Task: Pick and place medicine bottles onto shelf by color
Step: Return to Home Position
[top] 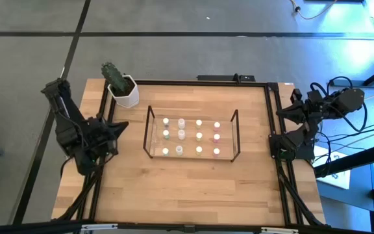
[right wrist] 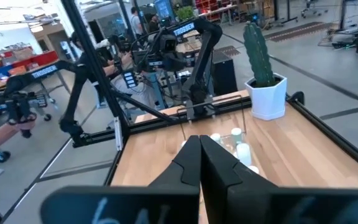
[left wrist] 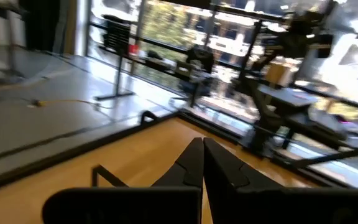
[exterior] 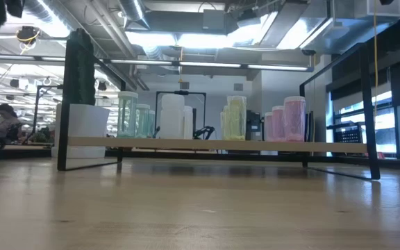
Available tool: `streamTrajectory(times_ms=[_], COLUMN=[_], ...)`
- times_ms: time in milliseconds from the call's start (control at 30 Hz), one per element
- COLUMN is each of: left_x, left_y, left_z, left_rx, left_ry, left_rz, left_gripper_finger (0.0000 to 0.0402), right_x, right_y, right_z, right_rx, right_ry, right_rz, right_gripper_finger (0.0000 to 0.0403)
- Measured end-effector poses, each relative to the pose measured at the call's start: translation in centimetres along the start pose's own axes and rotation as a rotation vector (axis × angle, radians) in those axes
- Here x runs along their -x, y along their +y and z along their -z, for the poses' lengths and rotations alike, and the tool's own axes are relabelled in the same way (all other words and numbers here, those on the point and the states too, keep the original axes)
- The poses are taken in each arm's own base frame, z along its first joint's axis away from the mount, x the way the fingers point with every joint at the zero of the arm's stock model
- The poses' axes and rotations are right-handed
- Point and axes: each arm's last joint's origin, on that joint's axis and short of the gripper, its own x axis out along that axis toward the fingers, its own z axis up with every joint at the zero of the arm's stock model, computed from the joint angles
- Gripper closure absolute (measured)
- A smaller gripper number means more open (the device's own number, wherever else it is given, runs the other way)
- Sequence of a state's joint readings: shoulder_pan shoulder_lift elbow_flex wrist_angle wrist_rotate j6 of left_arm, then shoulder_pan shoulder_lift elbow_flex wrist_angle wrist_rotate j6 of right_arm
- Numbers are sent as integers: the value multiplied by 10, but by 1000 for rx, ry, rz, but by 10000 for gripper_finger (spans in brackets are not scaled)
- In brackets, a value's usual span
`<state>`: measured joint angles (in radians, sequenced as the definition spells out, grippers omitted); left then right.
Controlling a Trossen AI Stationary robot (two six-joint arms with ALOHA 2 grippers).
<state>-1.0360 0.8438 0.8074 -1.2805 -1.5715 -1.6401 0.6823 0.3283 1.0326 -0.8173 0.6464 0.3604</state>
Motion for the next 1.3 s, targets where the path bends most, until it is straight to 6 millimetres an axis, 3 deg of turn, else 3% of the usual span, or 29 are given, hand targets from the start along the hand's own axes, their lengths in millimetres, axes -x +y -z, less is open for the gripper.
streamTrajectory(times_ms=[200, 333, 500, 600, 733, 933, 1133, 1300], left_x=[-19, -31, -39, -37, -28, -15, -14, -15], left_y=[-15, -21, -14, -2, 24, 55, 58, 51], left_z=[-17, -40, -72, -78, -71, -45, -28, -23], left_rx=[-135, -246, -386, -411, -342, -109, -60, -93], left_ry=[-38, -44, 83, 188, 220, 182, 100, 7], left_rz=[-149, -246, -289, -245, -214, -109, 33, 207], left_gripper_finger=[401, 401, 401, 401, 401, 401, 401, 401], right_x=[0, 0, 0, 0, 1, -3, -13, -6], right_y=[1, 1, 1, 2, 3, 7, 9, 0], right_z=[0, 0, 0, 1, 0, 1, 13, 24], right_rx=[2, 21, 30, 25, 18, 50, 116, 108], right_ry=[16, 16, 18, 28, 28, 2, -44, -125], right_rz=[-42, -45, -47, -75, -100, -132, -137, -153], right_gripper_finger=[402, 402, 402, 402, 402, 402, 402, 402])
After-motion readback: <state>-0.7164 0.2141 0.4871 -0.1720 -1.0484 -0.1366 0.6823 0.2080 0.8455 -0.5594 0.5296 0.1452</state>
